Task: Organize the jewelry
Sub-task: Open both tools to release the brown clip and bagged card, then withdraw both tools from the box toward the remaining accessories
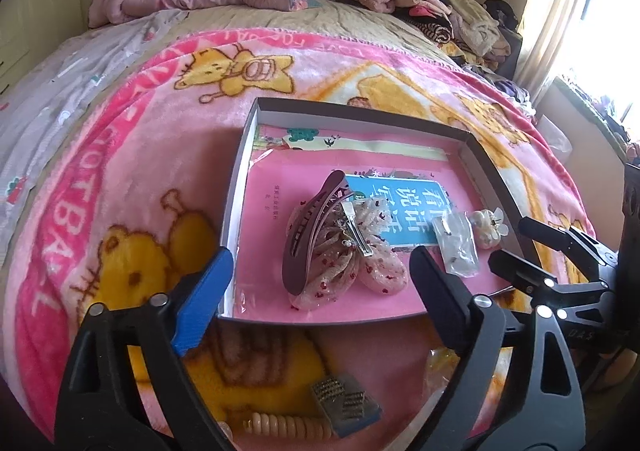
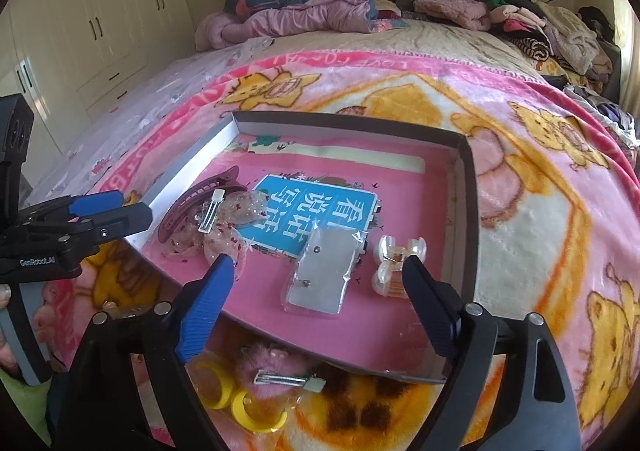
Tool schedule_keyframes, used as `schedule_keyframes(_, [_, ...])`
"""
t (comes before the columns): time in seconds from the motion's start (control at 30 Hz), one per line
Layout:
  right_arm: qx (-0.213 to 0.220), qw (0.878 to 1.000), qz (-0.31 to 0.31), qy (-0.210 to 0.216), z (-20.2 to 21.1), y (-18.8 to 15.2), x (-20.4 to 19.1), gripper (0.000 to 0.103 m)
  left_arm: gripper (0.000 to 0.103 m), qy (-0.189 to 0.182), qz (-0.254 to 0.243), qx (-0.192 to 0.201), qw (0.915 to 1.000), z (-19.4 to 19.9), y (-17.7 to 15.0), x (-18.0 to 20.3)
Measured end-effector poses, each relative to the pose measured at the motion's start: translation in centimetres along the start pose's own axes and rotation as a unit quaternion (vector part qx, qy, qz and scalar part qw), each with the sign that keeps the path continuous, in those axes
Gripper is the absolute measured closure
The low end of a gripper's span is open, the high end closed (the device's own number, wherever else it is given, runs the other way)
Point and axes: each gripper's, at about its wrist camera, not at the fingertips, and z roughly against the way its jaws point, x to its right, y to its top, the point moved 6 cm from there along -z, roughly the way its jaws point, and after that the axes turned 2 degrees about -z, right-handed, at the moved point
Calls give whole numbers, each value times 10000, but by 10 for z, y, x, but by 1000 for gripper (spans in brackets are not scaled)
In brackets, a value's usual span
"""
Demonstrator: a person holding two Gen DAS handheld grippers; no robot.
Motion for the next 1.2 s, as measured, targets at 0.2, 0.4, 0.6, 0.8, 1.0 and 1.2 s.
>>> schedule_keyframes(0.2, [98,10000,-4,-9,12,0,1,19,14,66,-7,79,9999,12,-1,-2])
schedule_keyframes(0.4, [188,9998,30,-19,24,2,0,18,14,103,30,165,9998,22,-1,-5])
schedule_keyframes(0.6, [275,9996,78,-47,38,0,-1,18,13,102,54,269,9996,35,-2,-5])
schedule_keyframes(0.8, [358,9993,94,-75,50,0,-1,18,13,75,62,363,9993,45,-3,-3])
schedule_keyframes(1.0, [414,9990,122,-98,62,-2,-1,18,13,59,38,444,9990,54,-5,1])
schedule_keyframes(1.2, [444,9988,159,-120,73,-8,1,18,13,64,-27,510,9987,62,-11,7])
